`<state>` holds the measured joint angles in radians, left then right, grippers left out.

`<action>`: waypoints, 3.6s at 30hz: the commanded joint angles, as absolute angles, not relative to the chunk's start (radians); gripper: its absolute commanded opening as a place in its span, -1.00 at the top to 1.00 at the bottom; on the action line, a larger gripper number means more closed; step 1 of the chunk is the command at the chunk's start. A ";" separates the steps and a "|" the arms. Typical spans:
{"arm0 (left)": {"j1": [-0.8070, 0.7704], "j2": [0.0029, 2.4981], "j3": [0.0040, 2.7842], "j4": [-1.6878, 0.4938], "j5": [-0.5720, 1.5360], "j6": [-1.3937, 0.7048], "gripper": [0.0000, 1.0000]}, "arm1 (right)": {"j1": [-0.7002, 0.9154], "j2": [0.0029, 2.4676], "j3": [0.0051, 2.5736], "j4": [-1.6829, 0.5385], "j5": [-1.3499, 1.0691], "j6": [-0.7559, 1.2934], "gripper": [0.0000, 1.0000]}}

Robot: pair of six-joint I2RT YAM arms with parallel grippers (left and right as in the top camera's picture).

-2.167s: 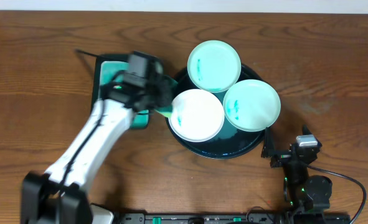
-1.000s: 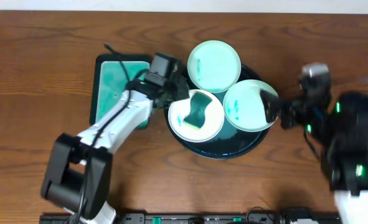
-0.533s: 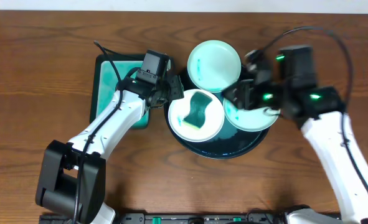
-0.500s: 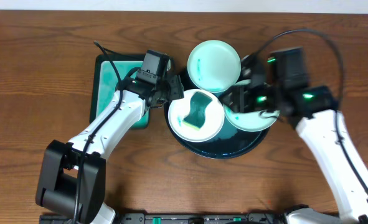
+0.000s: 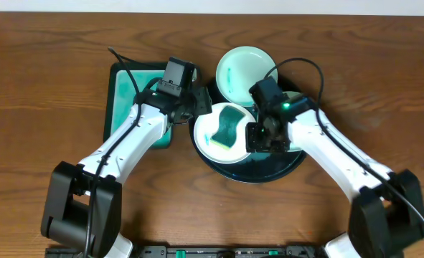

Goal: Clean dirty plates on tray and stack at the side

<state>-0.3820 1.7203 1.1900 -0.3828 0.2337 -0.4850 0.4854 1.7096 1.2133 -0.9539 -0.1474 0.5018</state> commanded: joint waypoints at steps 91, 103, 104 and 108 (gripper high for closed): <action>-0.541 1.794 1.195 -0.457 0.349 -0.209 -0.21 | 0.378 1.949 1.213 -0.612 -0.061 0.336 0.98; -0.592 1.794 1.193 -0.484 0.272 -0.109 -0.22 | 0.378 1.949 1.213 -0.609 -0.061 0.336 0.98; -0.592 1.794 1.192 -0.490 0.248 -0.109 -0.22 | 0.378 1.949 1.213 -0.609 -0.061 0.336 0.98; -0.592 1.795 1.174 -0.492 0.224 -0.109 -0.22 | 0.378 1.949 1.213 -0.608 -0.060 0.335 0.98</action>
<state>-0.5945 1.7763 1.1896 -0.4896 0.2741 -0.1287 0.3836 1.9251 1.2091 -0.6205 -0.0986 0.3355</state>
